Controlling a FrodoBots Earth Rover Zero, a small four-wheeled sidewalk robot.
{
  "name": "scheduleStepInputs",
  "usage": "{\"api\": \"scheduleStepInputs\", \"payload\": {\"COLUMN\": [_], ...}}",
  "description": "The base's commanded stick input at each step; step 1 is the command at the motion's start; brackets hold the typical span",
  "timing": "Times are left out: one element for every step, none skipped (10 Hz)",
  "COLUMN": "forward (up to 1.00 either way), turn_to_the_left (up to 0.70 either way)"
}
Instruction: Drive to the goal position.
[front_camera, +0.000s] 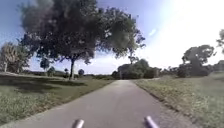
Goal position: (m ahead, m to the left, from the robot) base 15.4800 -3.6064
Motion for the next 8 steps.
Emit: {"api": "scheduleStepInputs", "payload": {"forward": [0.70, 0.70, 0.70, 0.70, 0.70, 0.70, 0.70, 0.70], "turn_to_the_left": [0.00, 0.00, 0.00, 0.00, 0.00, 0.00, 0.00, 0.00]}}
